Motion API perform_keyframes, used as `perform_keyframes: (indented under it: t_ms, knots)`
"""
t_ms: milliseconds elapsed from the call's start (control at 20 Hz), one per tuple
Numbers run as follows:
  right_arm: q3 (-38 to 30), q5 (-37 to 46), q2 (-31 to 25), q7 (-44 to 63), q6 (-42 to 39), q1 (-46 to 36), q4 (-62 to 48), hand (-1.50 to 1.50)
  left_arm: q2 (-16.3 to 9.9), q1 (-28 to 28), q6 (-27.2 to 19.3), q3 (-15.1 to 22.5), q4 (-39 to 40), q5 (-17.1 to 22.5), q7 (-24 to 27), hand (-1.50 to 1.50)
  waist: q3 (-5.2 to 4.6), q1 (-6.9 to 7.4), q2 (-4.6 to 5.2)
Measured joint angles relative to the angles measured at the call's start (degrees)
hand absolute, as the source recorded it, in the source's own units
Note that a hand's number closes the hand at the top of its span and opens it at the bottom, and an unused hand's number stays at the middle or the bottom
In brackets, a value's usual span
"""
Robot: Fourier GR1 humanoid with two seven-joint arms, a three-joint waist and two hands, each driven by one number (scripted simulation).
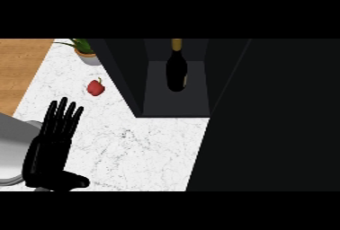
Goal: Pick up the wine, place it into the cabinet and close the cabinet
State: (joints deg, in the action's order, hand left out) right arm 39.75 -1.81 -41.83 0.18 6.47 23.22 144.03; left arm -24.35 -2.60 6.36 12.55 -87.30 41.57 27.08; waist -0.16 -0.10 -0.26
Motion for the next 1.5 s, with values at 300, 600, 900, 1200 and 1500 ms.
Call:
perform_keyframes:
  t_ms: [300,600,900,1200,1500]
  knots:
    - [0.62,0.26,0.65,3.10,-0.37,-3.98,-0.02,1.50,-3.79,-1.54,4.09,-4.41,-0.20,2.84,-0.70,-1.50,-0.05,0.50,0.09]
    - [0.53,0.38,1.59,5.52,-1.07,-7.45,-0.18,1.50,-7.01,-1.85,6.80,-7.64,-0.83,5.73,-3.13,-1.50,-0.11,0.91,0.12]
    - [-1.47,0.08,4.76,9.40,-2.13,-13.14,-0.79,1.50,-8.44,-1.27,9.72,-9.17,0.54,6.92,-3.77,-1.50,-0.20,1.92,0.42]
    - [-3.80,-0.62,10.86,16.05,-1.66,-21.94,-2.62,1.50,-9.06,-0.23,11.37,-9.86,2.03,7.37,-4.29,-1.50,-0.31,3.13,0.64]
    - [-0.40,-2.03,21.99,24.24,0.53,-34.48,-9.22,1.50,-9.31,0.57,12.25,-10.32,2.83,7.73,-4.92,-1.50,-0.29,3.69,0.55]
